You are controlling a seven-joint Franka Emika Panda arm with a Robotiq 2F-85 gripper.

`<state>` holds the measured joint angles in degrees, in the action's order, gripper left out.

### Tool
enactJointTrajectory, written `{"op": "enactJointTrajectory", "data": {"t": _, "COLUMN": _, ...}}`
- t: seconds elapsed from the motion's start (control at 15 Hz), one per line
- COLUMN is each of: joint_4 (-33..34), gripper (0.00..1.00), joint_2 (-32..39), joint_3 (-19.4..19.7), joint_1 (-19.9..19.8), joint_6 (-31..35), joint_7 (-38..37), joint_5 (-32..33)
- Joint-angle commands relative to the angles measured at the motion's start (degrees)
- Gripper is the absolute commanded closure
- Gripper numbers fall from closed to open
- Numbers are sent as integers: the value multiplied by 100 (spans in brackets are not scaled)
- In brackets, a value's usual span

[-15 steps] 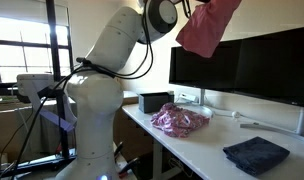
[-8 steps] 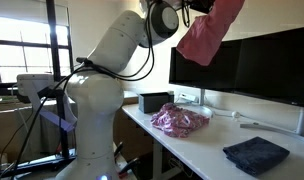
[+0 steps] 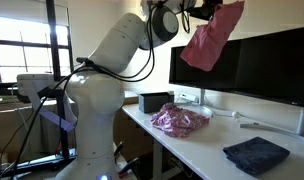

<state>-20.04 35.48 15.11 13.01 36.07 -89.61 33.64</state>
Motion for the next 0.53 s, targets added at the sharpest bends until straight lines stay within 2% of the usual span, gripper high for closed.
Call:
{"op": "enactJointTrajectory", "data": {"t": 0.0, "joint_4": 0, "gripper": 93, "joint_2": 59, "joint_3": 101, "joint_1": -61, "joint_6": 499, "joint_7": -310, "joint_5": -57}}
{"op": "enactJointTrajectory", "data": {"t": 0.27, "joint_4": -1, "gripper": 93, "joint_2": 186, "joint_3": 191, "joint_1": -68, "joint_6": 725, "joint_7": -462, "joint_5": -43}}
{"op": "enactJointTrajectory", "data": {"t": 0.33, "joint_4": -1, "gripper": 53, "joint_2": 211, "joint_3": 205, "joint_1": -69, "joint_6": 700, "joint_7": -515, "joint_5": -56}}
{"op": "enactJointTrajectory", "data": {"t": 0.4, "joint_4": -1, "gripper": 53, "joint_2": 234, "joint_3": 217, "joint_1": -65, "joint_6": 692, "joint_7": -493, "joint_5": -45}}
{"op": "enactJointTrajectory", "data": {"t": 0.47, "joint_4": -1, "gripper": 47, "joint_2": 251, "joint_3": 229, "joint_1": -62, "joint_6": 686, "joint_7": -500, "joint_5": -41}}
